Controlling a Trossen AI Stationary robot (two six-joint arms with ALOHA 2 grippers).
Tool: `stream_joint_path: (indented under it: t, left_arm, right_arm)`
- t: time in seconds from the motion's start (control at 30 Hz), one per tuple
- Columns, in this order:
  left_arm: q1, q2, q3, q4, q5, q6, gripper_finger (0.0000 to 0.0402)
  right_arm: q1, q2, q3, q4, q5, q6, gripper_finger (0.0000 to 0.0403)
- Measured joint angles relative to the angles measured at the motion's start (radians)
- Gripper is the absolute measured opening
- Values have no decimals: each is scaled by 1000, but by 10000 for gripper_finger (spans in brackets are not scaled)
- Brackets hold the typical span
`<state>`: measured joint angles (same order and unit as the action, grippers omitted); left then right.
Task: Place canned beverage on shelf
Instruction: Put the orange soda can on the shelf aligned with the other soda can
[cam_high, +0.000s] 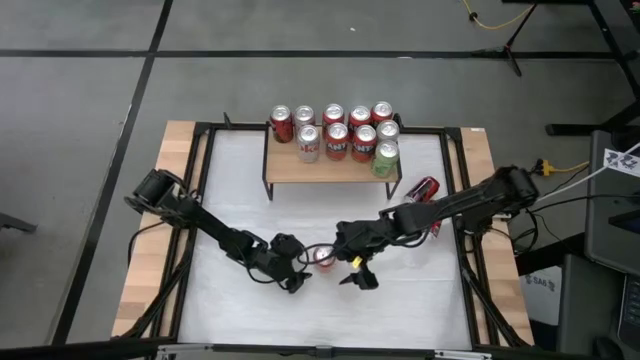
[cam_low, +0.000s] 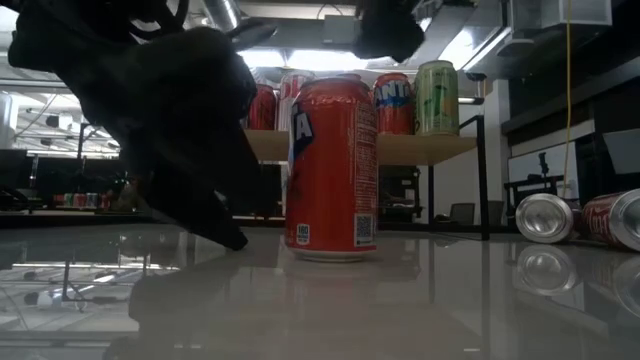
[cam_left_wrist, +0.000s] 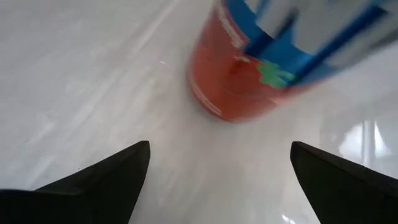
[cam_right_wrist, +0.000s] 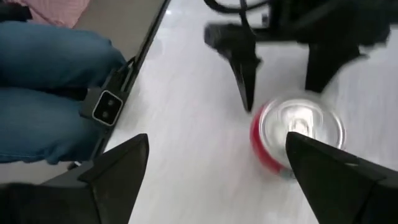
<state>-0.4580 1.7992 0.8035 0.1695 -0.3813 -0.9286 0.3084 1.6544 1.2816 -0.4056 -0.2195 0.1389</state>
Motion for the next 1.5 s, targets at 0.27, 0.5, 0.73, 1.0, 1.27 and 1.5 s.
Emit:
stream_joint_path:
  t: [0.27,0.5,0.73,1.0,1.27,1.5]
  left_arm:
    - [27,-84,0,-130,-11,75,385]
    - [74,-118,0,-229,-126,75,385]
    - [129,-118,0,-202,-168,102,385]
    - [127,-118,0,-57,-153,160,385]
    - [104,-118,0,-45,-160,179,385]
    - [88,-118,0,-56,-171,172,385]
  right_arm:
    - [73,-12,0,-160,17,73,370]
    - [155,9,0,-209,185,128,370]
    - [163,79,0,-119,163,120,370]
    - [149,101,0,-48,190,86,370]
    - [123,101,0,-44,289,104,370]
    - [105,101,0,-36,296,106,370]
